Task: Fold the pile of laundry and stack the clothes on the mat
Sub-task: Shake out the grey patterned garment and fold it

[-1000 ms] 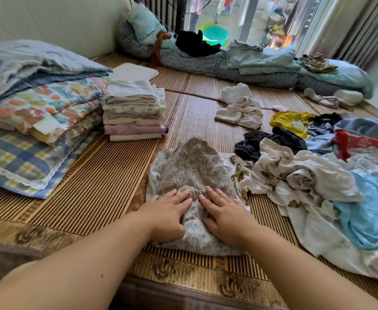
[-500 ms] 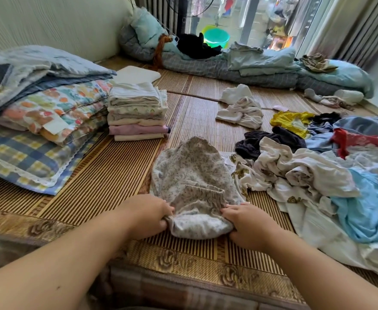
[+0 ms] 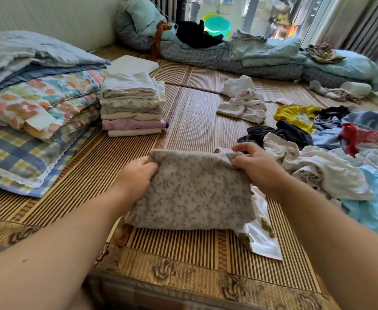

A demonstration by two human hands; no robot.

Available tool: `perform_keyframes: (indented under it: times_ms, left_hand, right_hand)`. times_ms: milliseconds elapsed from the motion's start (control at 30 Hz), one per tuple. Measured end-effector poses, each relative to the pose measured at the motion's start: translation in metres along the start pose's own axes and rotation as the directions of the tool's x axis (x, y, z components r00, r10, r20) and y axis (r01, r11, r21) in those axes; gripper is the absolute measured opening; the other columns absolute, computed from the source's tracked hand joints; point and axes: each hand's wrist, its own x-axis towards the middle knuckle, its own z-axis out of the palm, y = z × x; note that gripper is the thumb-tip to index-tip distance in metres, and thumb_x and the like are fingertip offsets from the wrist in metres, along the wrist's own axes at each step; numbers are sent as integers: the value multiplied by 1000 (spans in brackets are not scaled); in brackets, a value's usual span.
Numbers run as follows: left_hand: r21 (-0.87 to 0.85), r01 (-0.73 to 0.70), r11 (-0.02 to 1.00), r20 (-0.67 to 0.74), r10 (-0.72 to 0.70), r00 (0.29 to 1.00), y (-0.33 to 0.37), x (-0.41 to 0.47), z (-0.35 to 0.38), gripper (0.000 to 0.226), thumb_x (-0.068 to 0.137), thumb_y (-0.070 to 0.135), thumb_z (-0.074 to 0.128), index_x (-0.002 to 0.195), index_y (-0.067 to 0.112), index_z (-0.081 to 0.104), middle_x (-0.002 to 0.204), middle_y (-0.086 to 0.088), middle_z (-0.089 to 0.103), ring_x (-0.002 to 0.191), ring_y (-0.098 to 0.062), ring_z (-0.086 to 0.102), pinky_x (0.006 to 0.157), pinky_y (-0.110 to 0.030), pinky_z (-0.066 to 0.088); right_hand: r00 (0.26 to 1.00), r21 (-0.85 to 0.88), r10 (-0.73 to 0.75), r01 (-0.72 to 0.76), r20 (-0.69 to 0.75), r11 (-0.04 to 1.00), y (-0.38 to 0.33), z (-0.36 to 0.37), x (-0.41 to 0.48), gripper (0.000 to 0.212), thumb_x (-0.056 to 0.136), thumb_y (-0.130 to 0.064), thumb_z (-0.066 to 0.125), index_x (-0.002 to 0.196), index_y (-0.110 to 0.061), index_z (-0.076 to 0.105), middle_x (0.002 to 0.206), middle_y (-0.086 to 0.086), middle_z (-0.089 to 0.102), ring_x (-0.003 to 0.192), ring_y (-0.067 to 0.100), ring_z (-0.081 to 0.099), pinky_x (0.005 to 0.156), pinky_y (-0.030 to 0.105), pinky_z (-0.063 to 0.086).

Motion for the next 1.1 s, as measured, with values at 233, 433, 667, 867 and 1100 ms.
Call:
perform_keyframes:
  times_ms: [233,433,667,867,1100]
  left_hand:
    - [509,-42,860,-28,66,997,-20,27,25,59,91,60,45,145,45,26,145,6,33,127,-25,37,100,-51,36]
    - [847,57,529,45,-177,983,-42,33,33,81,77,84,33,147,54,5,163,2,-8,147,-33,-2,110,-68,0]
    - [841,201,502,-114,-198,974,-34,26,29,94,71,85,43,149,44,10,145,-14,29,132,-37,29,102,-56,32]
    - [625,107,774,34,-164,986,-26,18,19,90,77,62,63,148,38,12,130,1,55,110,-23,57,89,-37,47]
    - [175,237,956,222,-272,936,-23,14,0,86,84,18,69,146,42,15,108,7,48,100,-18,58,91,-43,53]
  right_hand:
    - [997,-437,-55,24,-60,899,41,52,38,64,92,-51,57,147,-28,36,144,2,48,127,23,47,98,34,38]
    - [989,-757,143,-75,24,649,69,77,48,75,90,-73,29,153,-39,9,164,3,0,149,28,3,116,55,14]
    - [996,-755,36,-84,-80,651,49,79,44,80,86,-67,49,152,-35,17,153,7,35,137,30,36,109,53,30]
    - [973,-450,229,-221,-39,865,42,67,21,95,72,-65,70,146,-26,26,136,3,52,120,27,53,94,35,43]
    - [968,-354,228,-179,104,918,24,73,21,83,76,-37,79,145,-24,34,125,-1,53,98,12,49,87,29,44]
